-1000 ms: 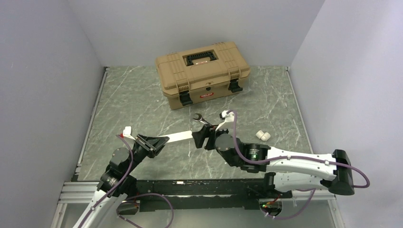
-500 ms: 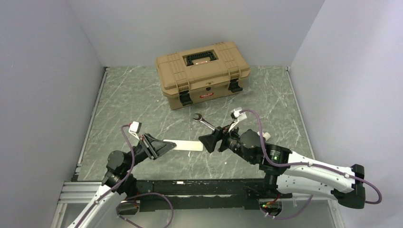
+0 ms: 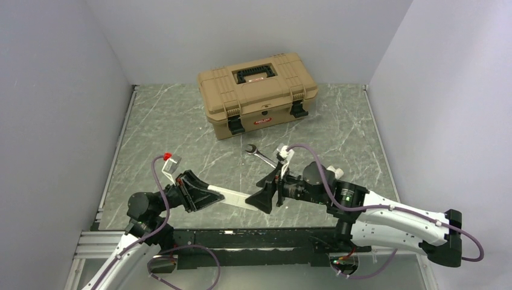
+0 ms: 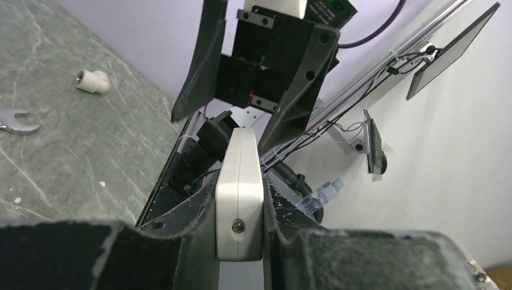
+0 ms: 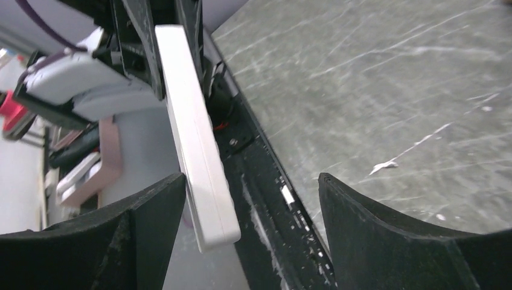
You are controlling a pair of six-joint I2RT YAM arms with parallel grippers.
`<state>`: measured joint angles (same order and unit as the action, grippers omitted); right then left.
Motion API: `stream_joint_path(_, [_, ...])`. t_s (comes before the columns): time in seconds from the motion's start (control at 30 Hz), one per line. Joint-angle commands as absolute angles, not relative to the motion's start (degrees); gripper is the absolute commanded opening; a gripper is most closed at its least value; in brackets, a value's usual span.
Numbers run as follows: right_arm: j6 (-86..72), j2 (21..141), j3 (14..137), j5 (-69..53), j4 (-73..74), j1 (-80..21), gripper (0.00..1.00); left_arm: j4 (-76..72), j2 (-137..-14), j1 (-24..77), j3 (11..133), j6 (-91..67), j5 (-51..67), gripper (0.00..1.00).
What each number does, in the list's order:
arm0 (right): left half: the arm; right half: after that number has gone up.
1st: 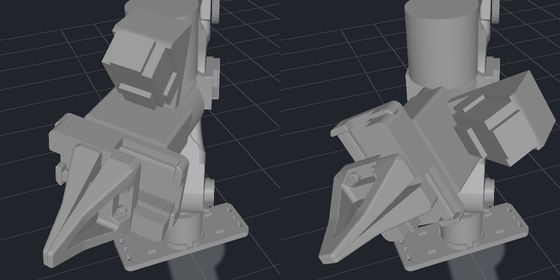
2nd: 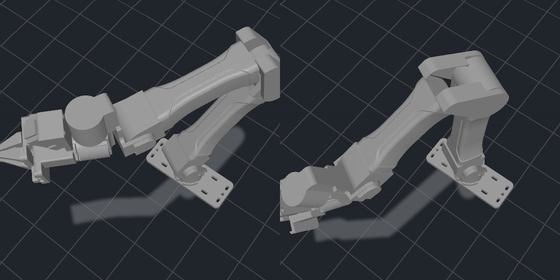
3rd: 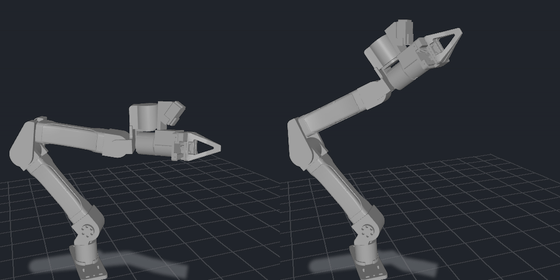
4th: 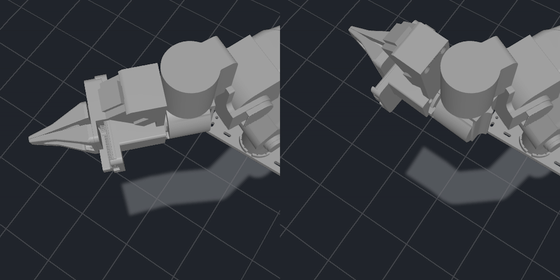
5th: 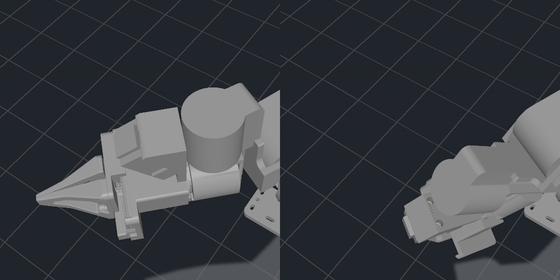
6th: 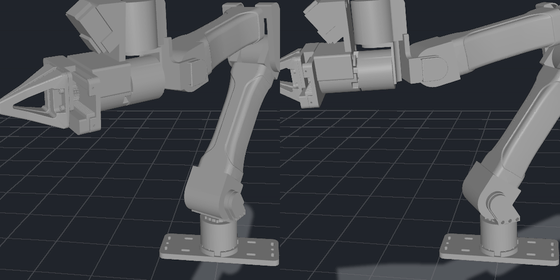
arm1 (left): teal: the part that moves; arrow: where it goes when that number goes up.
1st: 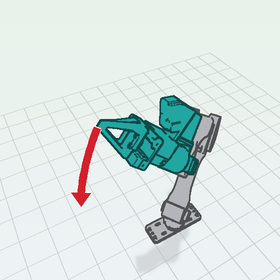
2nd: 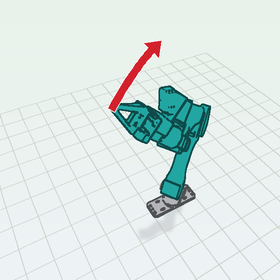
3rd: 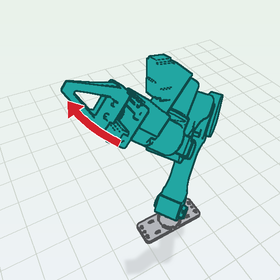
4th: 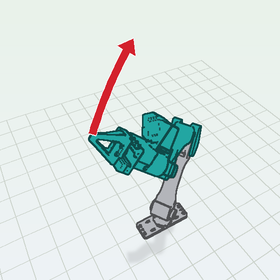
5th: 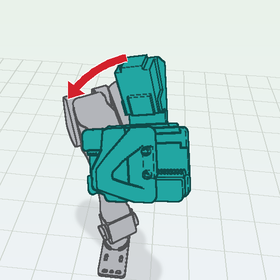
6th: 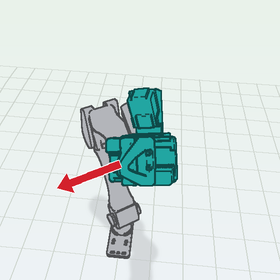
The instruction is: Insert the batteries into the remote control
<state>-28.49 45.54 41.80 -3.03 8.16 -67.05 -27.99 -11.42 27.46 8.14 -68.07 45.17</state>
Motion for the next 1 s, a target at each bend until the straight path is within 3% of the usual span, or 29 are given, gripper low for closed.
stream_joint_path(0.0, [-29.1,48.2,41.4,-12.7,3.4,-66.8,0.81,-27.3,-10.5,27.6,11.9,-63.0,47.3,0.00])
stream_joint_path(0.17, [-30.3,49.3,39.9,-15.0,0.4,-66.7,0.74,-26.0,-10.3,27.6,12.0,-61.9,47.0,0.00])
stream_joint_path(0.57, [-33.5,49.4,36.7,-18.4,-6.6,-66.3,0.35,-27.7,-10.6,27.6,11.1,-61.4,47.0,0.00])
stream_joint_path(0.7, [-35.0,49.5,35.8,-18.0,-8.3,-66.2,0.00,-26.4,-10.4,27.5,11.0,-60.5,46.5,0.02])
stream_joint_path(0.73, [-35.3,49.5,35.8,-17.9,-8.4,-66.2,0.00,-26.1,-10.3,27.6,10.9,-60.3,46.3,0.04])
stream_joint_path(0.8, [-35.9,49.7,35.5,-18.2,-8.9,-66.1,0.00,-25.8,-10.2,27.6,10.7,-60.1,46.0,0.11])
stream_joint_path(0.87, [-36.3,49.6,35.3,-18.1,-9.4,-66.2,0.00,-25.3,-10.2,27.6,10.6,-59.9,45.5,0.33])
stream_joint_path(0.93, [-36.7,49.2,35.1,-16.0,-8.4,-66.1,0.00,-24.5,-10.4,27.6,10.6,-59.6,44.9,0.61])
stream_joint_path(0.97, [-36.7,48.8,35.1,-14.4,-7.4,-66.1,0.00,-23.4,-10.4,27.5,10.8,-59.3,44.4,0.69])
